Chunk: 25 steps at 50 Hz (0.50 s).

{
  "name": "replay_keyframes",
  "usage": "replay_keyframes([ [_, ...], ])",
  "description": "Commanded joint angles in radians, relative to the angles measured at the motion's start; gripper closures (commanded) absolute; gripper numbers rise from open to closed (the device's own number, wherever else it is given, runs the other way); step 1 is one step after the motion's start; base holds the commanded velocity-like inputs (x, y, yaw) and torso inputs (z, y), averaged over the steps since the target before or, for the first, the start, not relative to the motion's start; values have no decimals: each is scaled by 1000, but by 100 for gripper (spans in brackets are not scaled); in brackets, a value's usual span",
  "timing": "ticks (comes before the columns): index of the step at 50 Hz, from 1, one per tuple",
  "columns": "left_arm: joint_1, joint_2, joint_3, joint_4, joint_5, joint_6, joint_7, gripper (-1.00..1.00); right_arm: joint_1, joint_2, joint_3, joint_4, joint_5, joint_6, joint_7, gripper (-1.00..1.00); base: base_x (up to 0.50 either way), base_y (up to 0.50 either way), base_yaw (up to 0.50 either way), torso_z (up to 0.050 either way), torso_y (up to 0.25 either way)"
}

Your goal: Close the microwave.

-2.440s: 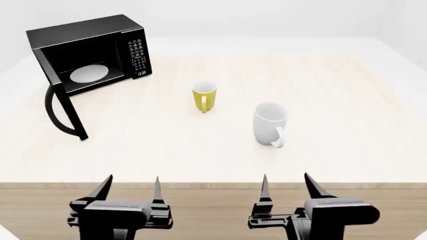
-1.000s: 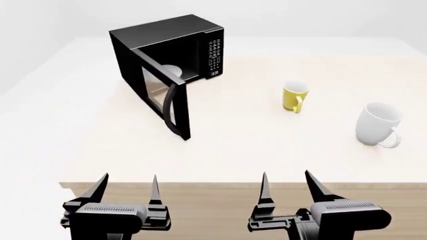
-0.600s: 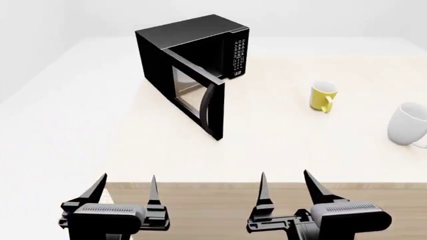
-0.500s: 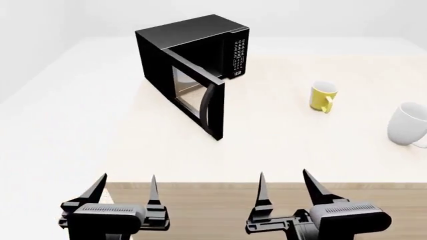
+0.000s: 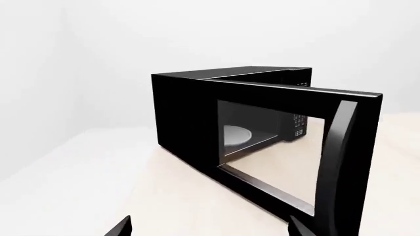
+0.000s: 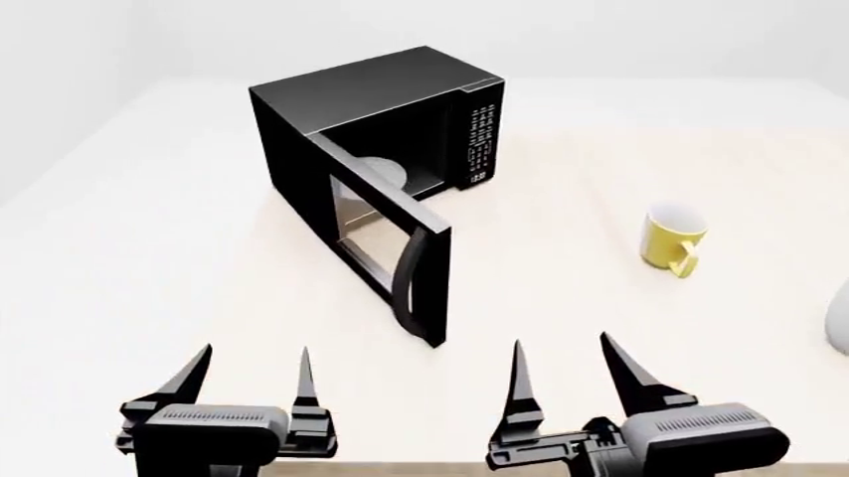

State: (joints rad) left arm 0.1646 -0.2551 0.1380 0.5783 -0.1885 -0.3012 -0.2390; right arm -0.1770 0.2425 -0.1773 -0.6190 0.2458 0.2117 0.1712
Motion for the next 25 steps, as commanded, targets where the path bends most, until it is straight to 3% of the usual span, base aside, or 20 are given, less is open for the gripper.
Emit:
replay_keyframes([
  [1, 2, -8, 3, 5, -7, 2, -9, -100, -2, 12, -1, -12, 11, -4, 12, -100, 500, 0, 0, 0, 0],
  [10, 6, -16, 1, 16, -12, 1, -17, -100, 7, 15, 1, -29, 8, 51, 53, -100, 458, 0, 0, 0, 0],
  [18, 6, -20, 4, 16, -13, 4, -24, -100, 0, 16, 5, -29, 24, 16, 53, -100, 18, 22, 0, 0, 0],
  [25, 7, -24, 9, 14, -13, 7, -28, -100, -1, 22, 3, -28, 28, 12, 57, -100, 0, 500, 0, 0, 0],
])
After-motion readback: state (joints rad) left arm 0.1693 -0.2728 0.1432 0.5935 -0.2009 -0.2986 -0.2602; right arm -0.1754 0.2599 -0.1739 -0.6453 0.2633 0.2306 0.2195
